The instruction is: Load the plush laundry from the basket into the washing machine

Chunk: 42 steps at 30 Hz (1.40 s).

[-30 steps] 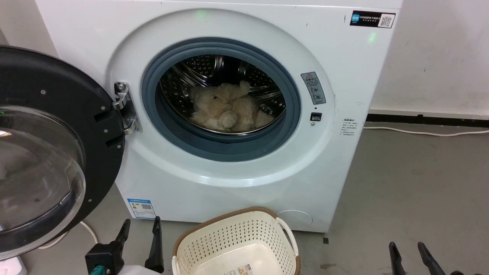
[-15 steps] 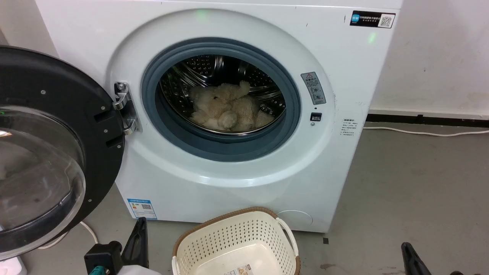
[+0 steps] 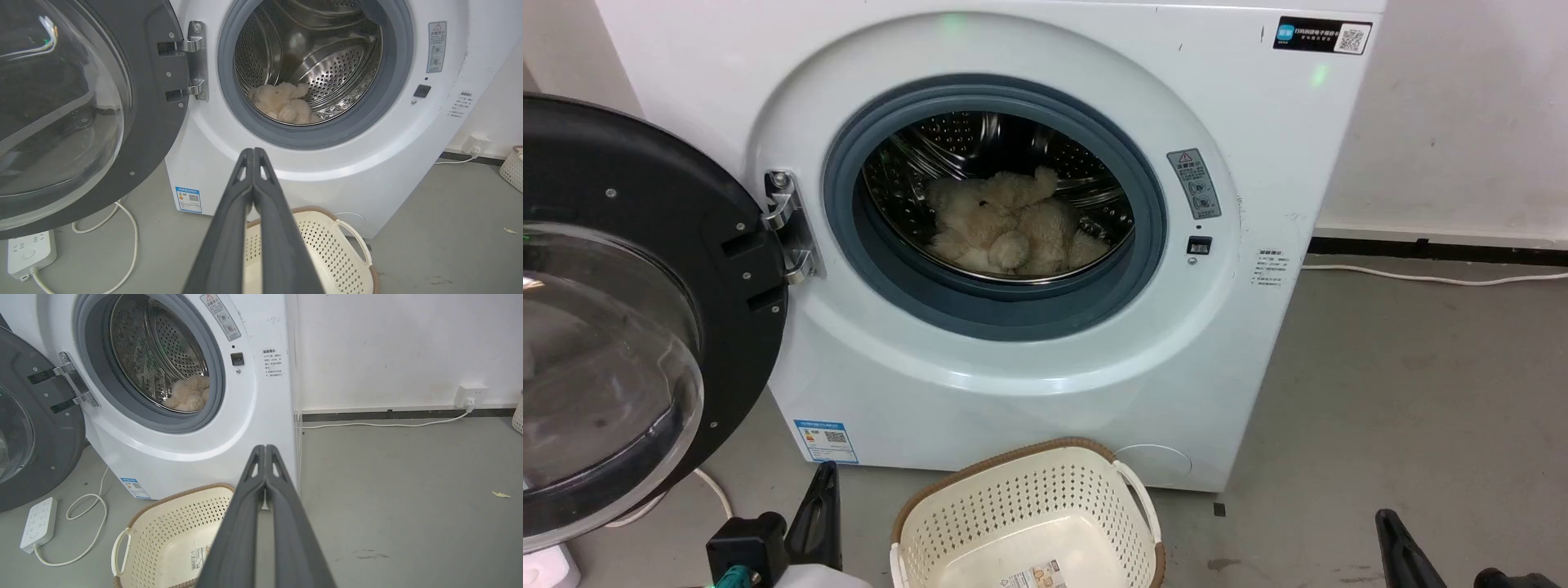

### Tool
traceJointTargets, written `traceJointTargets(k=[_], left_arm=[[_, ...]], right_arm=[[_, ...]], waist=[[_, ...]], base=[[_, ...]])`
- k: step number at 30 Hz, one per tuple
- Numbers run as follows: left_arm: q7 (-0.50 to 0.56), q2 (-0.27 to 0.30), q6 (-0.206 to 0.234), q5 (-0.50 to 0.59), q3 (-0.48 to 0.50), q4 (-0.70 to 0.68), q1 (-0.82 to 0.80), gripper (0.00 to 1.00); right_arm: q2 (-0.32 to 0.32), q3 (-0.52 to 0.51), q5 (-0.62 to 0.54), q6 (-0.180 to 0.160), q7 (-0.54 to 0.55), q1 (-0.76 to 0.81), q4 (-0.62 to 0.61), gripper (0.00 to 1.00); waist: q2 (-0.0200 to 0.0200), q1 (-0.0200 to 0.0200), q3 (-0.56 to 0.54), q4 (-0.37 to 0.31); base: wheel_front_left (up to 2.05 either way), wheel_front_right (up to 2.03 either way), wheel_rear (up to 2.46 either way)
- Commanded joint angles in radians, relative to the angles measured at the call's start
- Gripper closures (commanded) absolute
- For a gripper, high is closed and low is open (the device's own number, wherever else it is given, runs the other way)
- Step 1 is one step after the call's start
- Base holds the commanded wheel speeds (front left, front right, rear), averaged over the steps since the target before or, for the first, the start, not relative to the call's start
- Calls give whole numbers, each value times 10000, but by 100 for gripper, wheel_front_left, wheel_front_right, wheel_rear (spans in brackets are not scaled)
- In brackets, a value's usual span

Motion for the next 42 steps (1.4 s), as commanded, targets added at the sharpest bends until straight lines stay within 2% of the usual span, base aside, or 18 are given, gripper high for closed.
traceJointTargets(k=[1, 42], left_arm=[[34, -79, -60, 133, 87, -38, -93, 100], [500, -763, -734, 1441, 849, -175, -383, 100]], right_arm=[[-2, 30, -97, 1, 42, -162, 29, 100], [-9, 227, -865, 4, 491, -1139, 212, 100]], waist=[[0, -1, 10, -2], [0, -1, 344, -60]], base=[[0, 0, 0], [0, 0, 0]])
